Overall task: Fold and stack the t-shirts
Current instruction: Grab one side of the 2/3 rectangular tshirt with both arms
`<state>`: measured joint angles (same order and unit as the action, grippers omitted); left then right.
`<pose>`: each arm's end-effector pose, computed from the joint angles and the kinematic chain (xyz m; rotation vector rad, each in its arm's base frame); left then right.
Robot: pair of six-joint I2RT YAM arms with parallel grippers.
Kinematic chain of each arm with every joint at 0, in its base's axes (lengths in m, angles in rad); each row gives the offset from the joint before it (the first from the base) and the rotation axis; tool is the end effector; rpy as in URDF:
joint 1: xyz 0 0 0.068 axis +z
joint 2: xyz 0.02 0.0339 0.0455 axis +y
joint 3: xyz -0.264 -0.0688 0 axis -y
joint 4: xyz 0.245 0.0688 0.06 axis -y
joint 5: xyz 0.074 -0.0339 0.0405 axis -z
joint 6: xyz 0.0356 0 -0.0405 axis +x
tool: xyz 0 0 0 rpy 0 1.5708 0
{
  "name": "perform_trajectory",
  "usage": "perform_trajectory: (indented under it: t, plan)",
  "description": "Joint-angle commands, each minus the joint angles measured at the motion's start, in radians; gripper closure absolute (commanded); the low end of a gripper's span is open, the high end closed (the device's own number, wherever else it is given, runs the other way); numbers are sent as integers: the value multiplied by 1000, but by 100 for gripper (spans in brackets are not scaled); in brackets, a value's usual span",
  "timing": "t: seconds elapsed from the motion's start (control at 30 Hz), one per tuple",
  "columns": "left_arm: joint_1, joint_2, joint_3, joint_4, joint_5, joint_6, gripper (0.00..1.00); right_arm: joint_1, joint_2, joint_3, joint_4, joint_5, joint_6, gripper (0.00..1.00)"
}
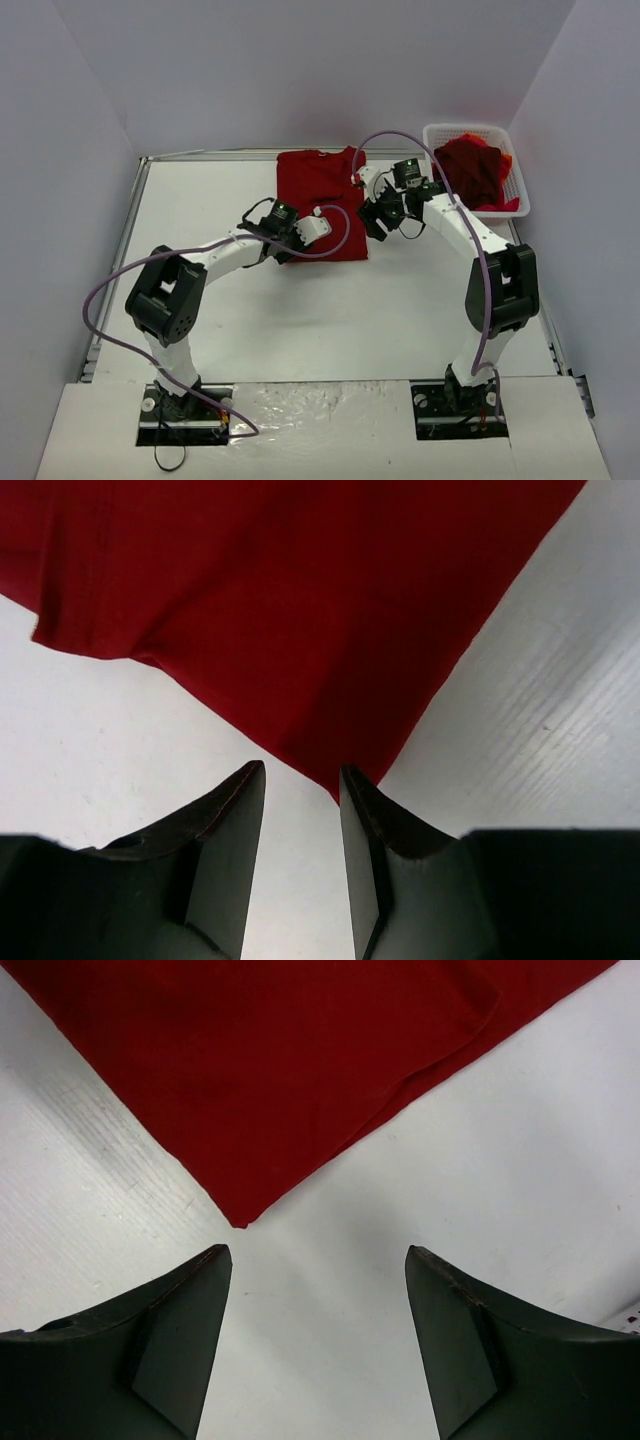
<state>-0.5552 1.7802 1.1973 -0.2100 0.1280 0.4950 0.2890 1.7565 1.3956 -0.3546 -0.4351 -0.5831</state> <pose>0.3283 -0.2090 0.2091 1.2377 2.0126 -0.1804 0.3785 0.1282 0.2729 -1.1391 1.9156 0.3368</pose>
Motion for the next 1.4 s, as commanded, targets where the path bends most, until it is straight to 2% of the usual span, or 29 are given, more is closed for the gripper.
perform_trajectory:
  t: [0.0, 0.2, 1.0, 1.37]
  plan:
    - [-5, 21, 22, 15, -62, 54, 65, 1, 26, 46, -7, 36, 9, 34]
    - [-8, 82, 36, -14, -103, 66, 65, -2, 64, 71, -14, 52, 9, 33]
    - [-64, -53, 5, -115, -113, 24, 65, -4, 92, 83, -18, 96, 2, 32]
    - [-68, 22, -33, -62, -117, 24, 65, -5, 103, 85, -20, 110, -7, 31]
